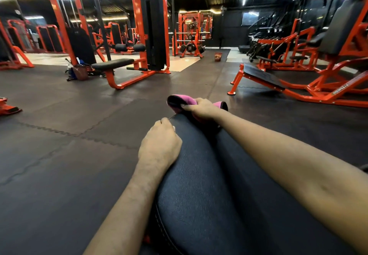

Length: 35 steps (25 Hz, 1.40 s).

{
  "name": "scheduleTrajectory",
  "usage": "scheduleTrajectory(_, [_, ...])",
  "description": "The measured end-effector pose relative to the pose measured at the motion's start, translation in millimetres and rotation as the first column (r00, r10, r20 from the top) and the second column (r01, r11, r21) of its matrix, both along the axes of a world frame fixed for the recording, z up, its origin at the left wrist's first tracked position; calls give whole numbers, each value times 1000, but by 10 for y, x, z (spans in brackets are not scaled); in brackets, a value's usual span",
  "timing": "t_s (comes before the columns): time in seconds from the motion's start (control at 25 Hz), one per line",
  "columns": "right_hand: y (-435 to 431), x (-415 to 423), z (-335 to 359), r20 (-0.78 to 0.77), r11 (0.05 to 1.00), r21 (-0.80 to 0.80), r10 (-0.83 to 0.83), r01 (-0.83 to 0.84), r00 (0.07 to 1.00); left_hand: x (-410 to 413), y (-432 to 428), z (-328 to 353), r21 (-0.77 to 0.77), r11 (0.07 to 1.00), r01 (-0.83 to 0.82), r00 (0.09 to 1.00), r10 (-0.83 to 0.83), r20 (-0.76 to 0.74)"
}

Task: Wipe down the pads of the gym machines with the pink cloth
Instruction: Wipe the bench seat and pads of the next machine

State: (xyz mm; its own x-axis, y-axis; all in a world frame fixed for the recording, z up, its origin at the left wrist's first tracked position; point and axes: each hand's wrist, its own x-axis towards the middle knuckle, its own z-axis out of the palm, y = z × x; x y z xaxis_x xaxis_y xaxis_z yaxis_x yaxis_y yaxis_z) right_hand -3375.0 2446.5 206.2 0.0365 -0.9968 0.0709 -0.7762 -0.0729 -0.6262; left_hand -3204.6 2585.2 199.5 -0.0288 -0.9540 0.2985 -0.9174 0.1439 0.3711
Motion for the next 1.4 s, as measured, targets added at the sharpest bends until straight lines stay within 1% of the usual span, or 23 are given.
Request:
scheduleTrajectory(0.08, [46,-18,-30,23,998,8,-55,55,998,-12,9,6,-11,1000,3,1000,-3,-25])
scheduleTrajectory(0.16, [44,4,7,20,994,64,-92,90,996,-9,31,-12,-26,1000,8,1000,-9,-30])
scheduleTrajectory(0.28, [55,122,144,-61,988,128,-77,84,995,-25,5,-23,-39,999,14,999,-16,-38])
scheduleTrajectory(0.32, [81,169,176,-80,990,124,-63,73,995,-23,11,-21,-35,999,4,999,-5,-50])
scheduleTrajectory(0.4, [171,241,162,-87,998,55,-27,32,996,-32,29,0,-26,1000,-17,994,14,-107])
scheduleTrajectory(0.52, [435,379,136,-22,999,-48,2,-3,1000,0,188,70,-40,998,-44,977,35,-211])
scheduleTrajectory(0.6, [604,502,141,-83,996,-83,13,-20,996,81,340,112,-81,996,-34,969,13,-248])
scheduleTrajectory(0.68, [751,671,201,-142,996,-75,36,-46,989,270,533,155,-85,996,-29,971,8,-238])
scheduleTrajectory(0.8, [979,858,259,-244,992,-47,101,-116,964,645,697,224,-103,991,-87,973,62,-220])
scheduleTrajectory(0.92, [1216,1030,224,-302,983,-48,154,-176,941,964,782,331,-137,979,-153,965,118,-235])
scheduleTrajectory(1.0, [1415,1143,141,-384,970,-92,173,-224,907,1090,839,344,-146,973,-179,958,139,-253])
scheduleTrajectory(1.08, [1700,1217,64,-460,946,-161,180,-280,869,1156,891,317,-158,973,-168,958,124,-259])
scheduleTrajectory(1.2, [2167,1249,-90,-451,895,-287,188,-341,872,1183,905,272,-147,980,-132,955,86,-285])
scheduleTrajectory(1.28, [2429,1259,-266,-499,859,-357,157,-368,852,1159,892,249,-124,988,-88,959,50,-280])
scheduleTrajectory(1.4, [2926,1286,-470,-517,851,-401,95,-338,851,1096,882,205,-84,996,10,972,-30,-233])
